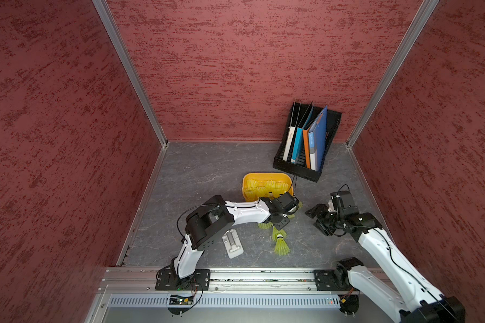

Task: Put the shuttlecocks into the storage box
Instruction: Pick up the shuttlecock at the center of the board.

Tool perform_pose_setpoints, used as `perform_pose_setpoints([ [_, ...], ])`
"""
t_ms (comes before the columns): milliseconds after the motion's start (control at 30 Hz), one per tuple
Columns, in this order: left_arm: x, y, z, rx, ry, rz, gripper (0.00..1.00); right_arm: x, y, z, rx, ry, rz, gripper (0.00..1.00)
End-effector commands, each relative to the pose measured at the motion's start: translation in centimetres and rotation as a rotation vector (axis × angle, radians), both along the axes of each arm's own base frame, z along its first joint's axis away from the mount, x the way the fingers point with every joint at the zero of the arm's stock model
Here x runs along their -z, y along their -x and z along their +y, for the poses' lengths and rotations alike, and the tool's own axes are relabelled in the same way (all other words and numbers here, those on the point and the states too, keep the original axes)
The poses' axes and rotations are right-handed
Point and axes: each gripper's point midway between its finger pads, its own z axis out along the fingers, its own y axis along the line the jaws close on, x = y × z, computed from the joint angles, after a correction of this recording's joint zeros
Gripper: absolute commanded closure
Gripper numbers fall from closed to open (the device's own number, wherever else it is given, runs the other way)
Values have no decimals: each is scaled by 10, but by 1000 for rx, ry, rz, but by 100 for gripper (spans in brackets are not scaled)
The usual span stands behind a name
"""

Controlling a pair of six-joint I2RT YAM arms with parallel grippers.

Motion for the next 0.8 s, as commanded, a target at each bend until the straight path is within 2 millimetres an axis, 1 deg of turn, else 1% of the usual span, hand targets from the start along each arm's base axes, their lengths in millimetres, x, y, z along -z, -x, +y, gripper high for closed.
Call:
perform_pose_setpoints([
  [0, 2, -3, -5, 5, 8, -2, 98, -8, -6, 0, -9, -3, -33, 37],
  [100, -14, -1, -9, 13, 40, -19, 98, -13, -5, -4, -13, 31, -46, 37],
  [267, -54, 12, -17, 24, 126, -27, 98, -32, -5, -19, -5, 118, -106, 38],
  [400, -88, 27, -19, 18, 197, -19, 98, -58, -7, -30, 1, 185, -175, 38],
  [500, -113, 29, -17, -18, 252, -11, 98, -77, -11, -35, -5, 221, -231, 38],
  [567, -131, 21, -12, -74, 295, -3, 98, -91, -16, -37, -13, 242, -273, 38],
  [633, -150, 5, -4, -158, 349, 21, 98, -103, -22, -37, -23, 259, -312, 38],
  [700, -168, -20, 9, -271, 407, 72, 98, -112, -30, -35, -45, 269, -344, 38],
  [767, -181, -42, 18, -364, 466, 110, 98, -114, -39, -31, -67, 273, -352, 38],
])
